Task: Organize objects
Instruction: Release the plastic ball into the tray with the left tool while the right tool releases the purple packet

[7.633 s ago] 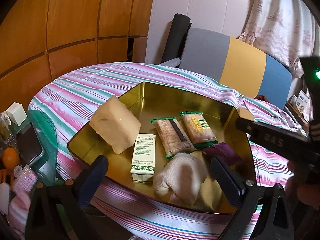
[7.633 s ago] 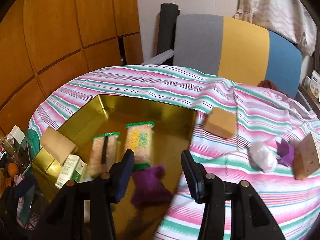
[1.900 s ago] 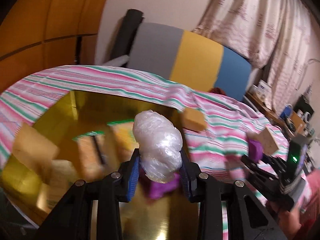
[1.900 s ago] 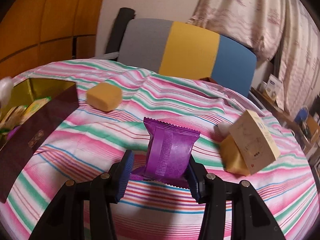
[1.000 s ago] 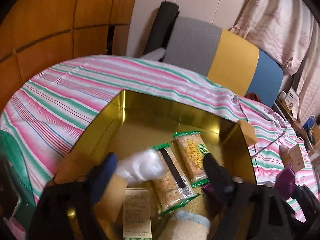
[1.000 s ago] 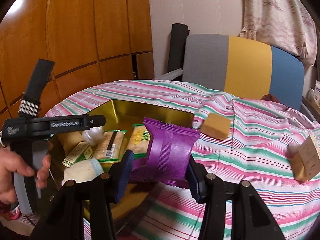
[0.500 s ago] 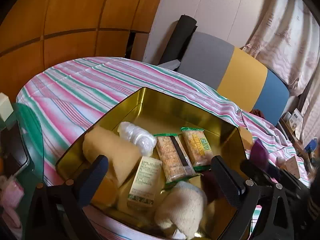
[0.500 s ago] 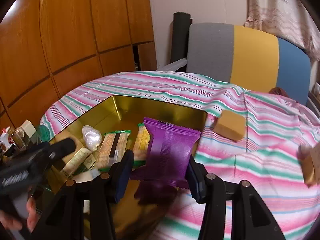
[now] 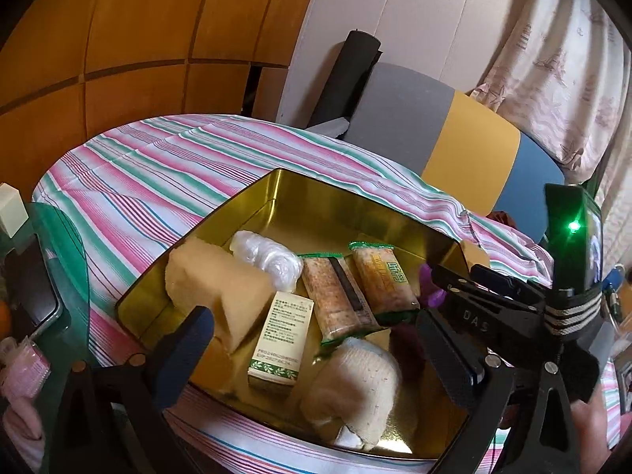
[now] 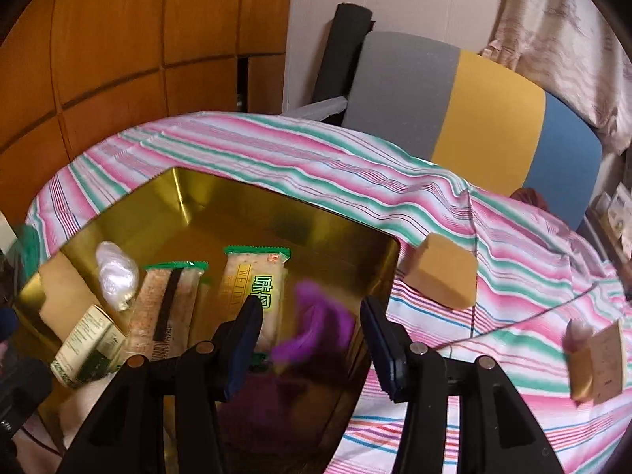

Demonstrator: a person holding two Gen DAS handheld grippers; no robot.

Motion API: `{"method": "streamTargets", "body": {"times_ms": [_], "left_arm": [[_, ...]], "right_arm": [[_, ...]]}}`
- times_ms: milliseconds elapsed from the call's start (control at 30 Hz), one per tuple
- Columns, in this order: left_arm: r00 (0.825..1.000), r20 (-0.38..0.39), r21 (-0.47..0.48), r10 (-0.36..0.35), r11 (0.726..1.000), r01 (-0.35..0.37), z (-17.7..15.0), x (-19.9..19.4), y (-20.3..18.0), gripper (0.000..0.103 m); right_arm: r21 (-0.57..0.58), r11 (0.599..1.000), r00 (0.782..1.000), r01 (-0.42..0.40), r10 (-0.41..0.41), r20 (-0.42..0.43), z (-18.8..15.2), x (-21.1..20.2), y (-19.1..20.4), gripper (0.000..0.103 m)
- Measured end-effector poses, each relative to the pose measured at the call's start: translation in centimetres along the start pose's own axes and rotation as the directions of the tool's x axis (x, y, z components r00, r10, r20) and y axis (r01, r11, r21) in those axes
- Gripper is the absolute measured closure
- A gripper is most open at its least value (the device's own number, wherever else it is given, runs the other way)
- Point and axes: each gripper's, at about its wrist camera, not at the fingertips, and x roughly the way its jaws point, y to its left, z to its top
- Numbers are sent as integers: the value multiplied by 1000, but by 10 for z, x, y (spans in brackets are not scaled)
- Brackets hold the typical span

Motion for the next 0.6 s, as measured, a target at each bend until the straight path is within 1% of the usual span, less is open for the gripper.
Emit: {"method": "streamTargets", "body": {"times_ms": [100, 233, 500, 600], "left_arm": [[1000, -2, -3, -6, 1000, 6, -2, 0, -2, 0], [1000, -6, 17, -12, 1000, 12, -5, -1, -8, 0], [999, 4, 80, -47, 996, 47, -12, -10, -29, 0], [997, -3, 107, -73, 992, 73, -16, -12, -38, 0]], "right_arm": [[45, 999, 1000, -12, 11, 29, -4, -10, -8, 50], [105, 994, 998, -26, 20, 55, -12, -22, -23, 50], [183, 983, 997, -9, -4, 71, -31, -40, -49, 50], [192, 981, 998, 6, -18, 64, -39, -42, -58, 50]]}}
